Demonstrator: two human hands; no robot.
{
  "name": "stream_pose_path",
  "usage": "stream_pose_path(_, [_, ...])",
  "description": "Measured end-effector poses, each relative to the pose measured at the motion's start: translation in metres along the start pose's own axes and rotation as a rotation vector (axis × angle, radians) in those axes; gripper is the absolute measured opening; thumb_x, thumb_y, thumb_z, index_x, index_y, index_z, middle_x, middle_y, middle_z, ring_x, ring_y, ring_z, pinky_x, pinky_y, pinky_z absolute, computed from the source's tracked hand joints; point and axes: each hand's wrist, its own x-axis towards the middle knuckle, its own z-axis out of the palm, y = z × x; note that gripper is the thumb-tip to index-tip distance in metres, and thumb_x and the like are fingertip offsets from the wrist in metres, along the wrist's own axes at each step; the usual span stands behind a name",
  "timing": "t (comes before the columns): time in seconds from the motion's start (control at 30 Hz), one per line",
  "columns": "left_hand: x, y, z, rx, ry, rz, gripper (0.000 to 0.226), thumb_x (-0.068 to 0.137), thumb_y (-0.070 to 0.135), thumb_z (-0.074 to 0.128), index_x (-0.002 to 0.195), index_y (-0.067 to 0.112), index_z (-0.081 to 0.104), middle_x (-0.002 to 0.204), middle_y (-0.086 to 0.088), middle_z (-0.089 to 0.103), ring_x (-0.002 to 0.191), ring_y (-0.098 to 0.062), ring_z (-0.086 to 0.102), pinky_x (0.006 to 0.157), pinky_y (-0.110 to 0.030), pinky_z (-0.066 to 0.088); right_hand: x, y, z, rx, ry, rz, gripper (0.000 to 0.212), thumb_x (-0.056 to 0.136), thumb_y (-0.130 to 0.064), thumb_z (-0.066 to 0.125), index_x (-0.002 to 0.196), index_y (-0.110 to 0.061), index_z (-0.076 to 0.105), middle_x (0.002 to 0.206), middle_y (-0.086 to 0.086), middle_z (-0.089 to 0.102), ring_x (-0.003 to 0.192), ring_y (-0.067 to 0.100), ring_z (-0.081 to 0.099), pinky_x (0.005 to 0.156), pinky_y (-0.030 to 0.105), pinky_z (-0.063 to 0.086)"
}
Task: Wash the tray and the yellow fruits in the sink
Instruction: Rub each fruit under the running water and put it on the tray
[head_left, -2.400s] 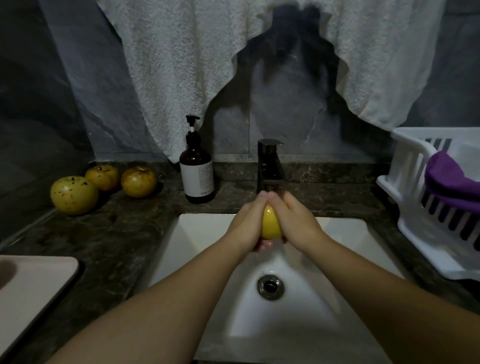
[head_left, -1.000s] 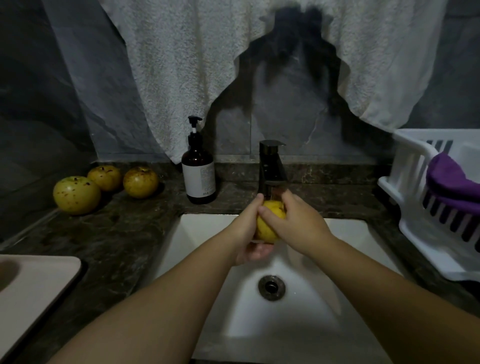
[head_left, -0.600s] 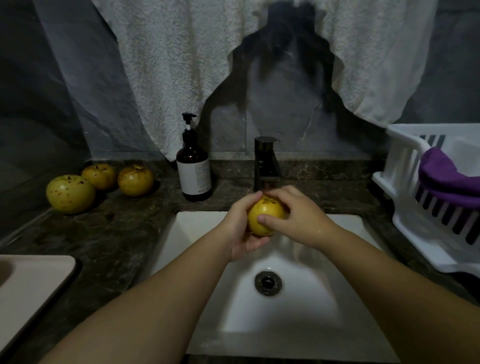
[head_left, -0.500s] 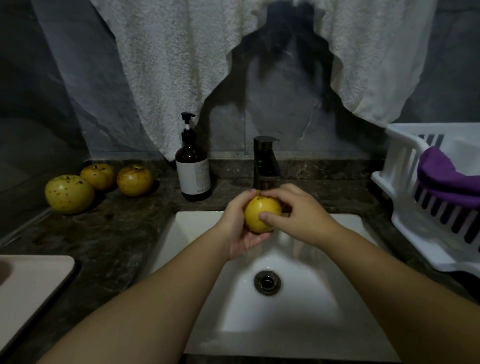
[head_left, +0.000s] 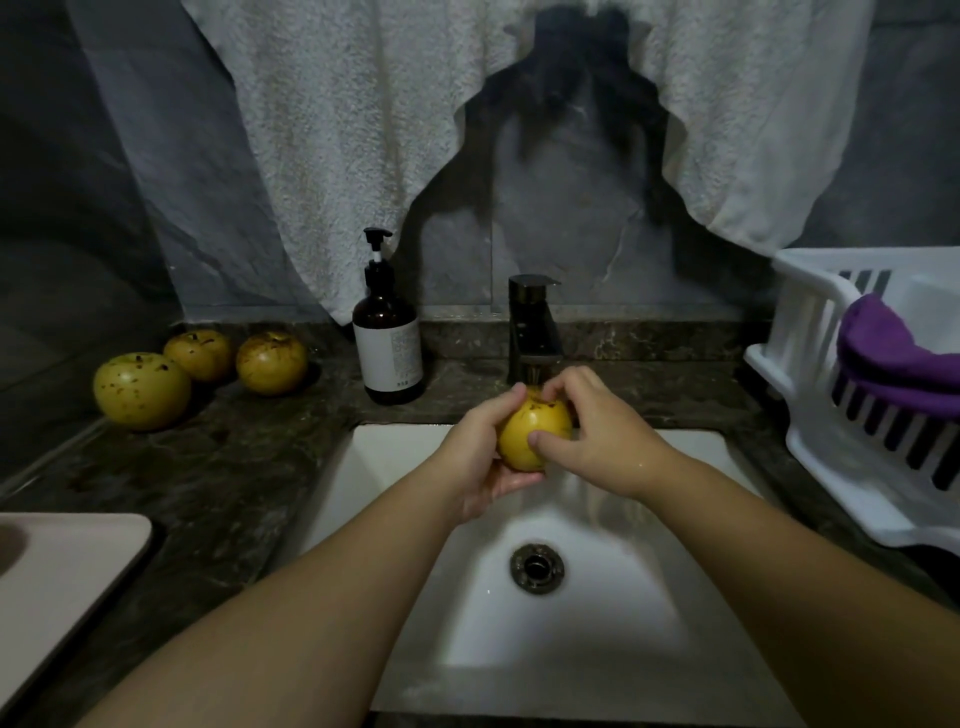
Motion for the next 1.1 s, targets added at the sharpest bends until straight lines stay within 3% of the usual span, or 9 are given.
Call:
stream_pose_path(0.13, [0.001, -0.001, 0.0, -0.009, 0.004, 0.0, 0.053, 0.09, 0.059, 0.067, 0.124, 0.018, 0.071, 0.111, -0.01, 0.073, 0.092, -0.022, 0.073, 0.07, -0.034, 0.064, -0.001, -0.001, 0.0, 0.002, -0.021, -0.022, 0.047, 0.085, -0.043, 0.074, 0.126, -0.04, 0.051, 0.122, -0.013, 0.043, 0.106, 0.008, 0.051, 0.086, 0.032, 0.049])
stream_pose_path(0.27, [0.001, 0.0, -0.001, 0.005, 0.005, 0.002, 0.055, 0.089, 0.06, 0.068, 0.123, 0.017, 0.072, 0.108, -0.011, 0.073, 0.088, -0.022, 0.073, 0.062, -0.032, 0.062, -0.001, -0.002, 0.001, -0.014, -0.017, 0.001, 0.042, 0.085, -0.045, 0.073, 0.119, -0.041, 0.048, 0.118, -0.014, 0.043, 0.101, 0.005, 0.051, 0.084, 0.033, 0.05])
stream_pose_path(0.47, [0.003, -0.002, 0.0, 0.001, -0.005, 0.014, 0.055, 0.089, 0.064, 0.067, 0.125, 0.022, 0.071, 0.11, -0.01, 0.075, 0.094, -0.023, 0.075, 0.061, -0.032, 0.062, -0.001, -0.005, 0.001, 0.001, -0.002, 0.017, 0.042, 0.087, -0.044, 0.071, 0.119, -0.041, 0.045, 0.119, -0.013, 0.045, 0.105, 0.011, 0.053, 0.081, 0.032, 0.049])
stream_pose_path(0.6, [0.003, 0.0, 0.001, -0.048, -0.007, 0.019, 0.067, 0.084, 0.065, 0.071, 0.128, 0.016, 0.068, 0.099, -0.009, 0.079, 0.083, -0.021, 0.078, 0.057, -0.03, 0.061, -0.002, -0.008, 0.005, -0.027, -0.055, 0.046, 0.08, 0.074, -0.051, 0.082, 0.138, -0.041, 0.035, 0.132, -0.015, 0.037, 0.114, 0.008, 0.048, 0.09, 0.033, 0.047])
stream_pose_path(0.7, [0.002, 0.001, 0.0, -0.025, -0.017, 0.024, 0.078, 0.07, 0.066, 0.078, 0.129, 0.016, 0.068, 0.108, -0.011, 0.078, 0.089, -0.022, 0.078, 0.061, -0.032, 0.061, -0.001, -0.009, 0.009, -0.083, -0.081, 0.022, 0.092, 0.069, -0.047, 0.084, 0.143, -0.044, 0.031, 0.131, -0.018, 0.035, 0.117, 0.008, 0.047, 0.091, 0.031, 0.047])
stream_pose_path(0.8, [0.002, 0.0, 0.001, 0.067, 0.0, 0.058, 0.075, 0.068, 0.073, 0.079, 0.127, 0.028, 0.064, 0.114, -0.007, 0.076, 0.094, -0.022, 0.078, 0.067, -0.033, 0.062, -0.002, -0.008, 0.008, 0.091, -0.042, 0.085, 0.087, 0.063, -0.056, 0.077, 0.138, -0.047, 0.035, 0.124, -0.019, 0.048, 0.107, 0.003, 0.056, 0.081, 0.025, 0.051])
stream_pose_path(0.93, [0.0, -0.003, 0.002, 0.153, -0.016, 0.135, 0.058, 0.074, 0.073, 0.07, 0.125, 0.047, 0.058, 0.127, -0.006, 0.067, 0.102, -0.027, 0.075, 0.069, -0.034, 0.061, -0.001, -0.004, 0.008, 0.371, -0.064, 0.297, 0.071, 0.063, -0.074, 0.059, 0.128, -0.047, 0.045, 0.112, -0.011, 0.059, 0.098, 0.01, 0.06, 0.072, 0.029, 0.047])
stream_pose_path(1.0, [0.002, -0.005, 0.003, 0.162, -0.029, 0.144, 0.055, 0.081, 0.073, 0.067, 0.127, 0.045, 0.058, 0.124, -0.011, 0.069, 0.095, -0.031, 0.078, 0.067, -0.034, 0.061, 0.001, -0.007, 0.01, 0.433, -0.048, 0.375, 0.061, 0.063, -0.079, 0.053, 0.114, -0.046, 0.051, 0.105, -0.007, 0.062, 0.092, 0.012, 0.061, 0.066, 0.028, 0.043])
stream_pose_path(1.1, [0.006, -0.005, 0.003, 0.15, 0.014, 0.104, 0.061, 0.091, 0.076, 0.055, 0.131, 0.031, 0.059, 0.114, -0.017, 0.075, 0.085, -0.029, 0.079, 0.057, -0.031, 0.059, 0.003, -0.012, 0.017, 0.431, 0.016, 0.393, 0.046, 0.079, -0.077, 0.052, 0.117, -0.051, 0.05, 0.104, -0.01, 0.063, 0.089, 0.01, 0.063, 0.059, 0.025, 0.045])
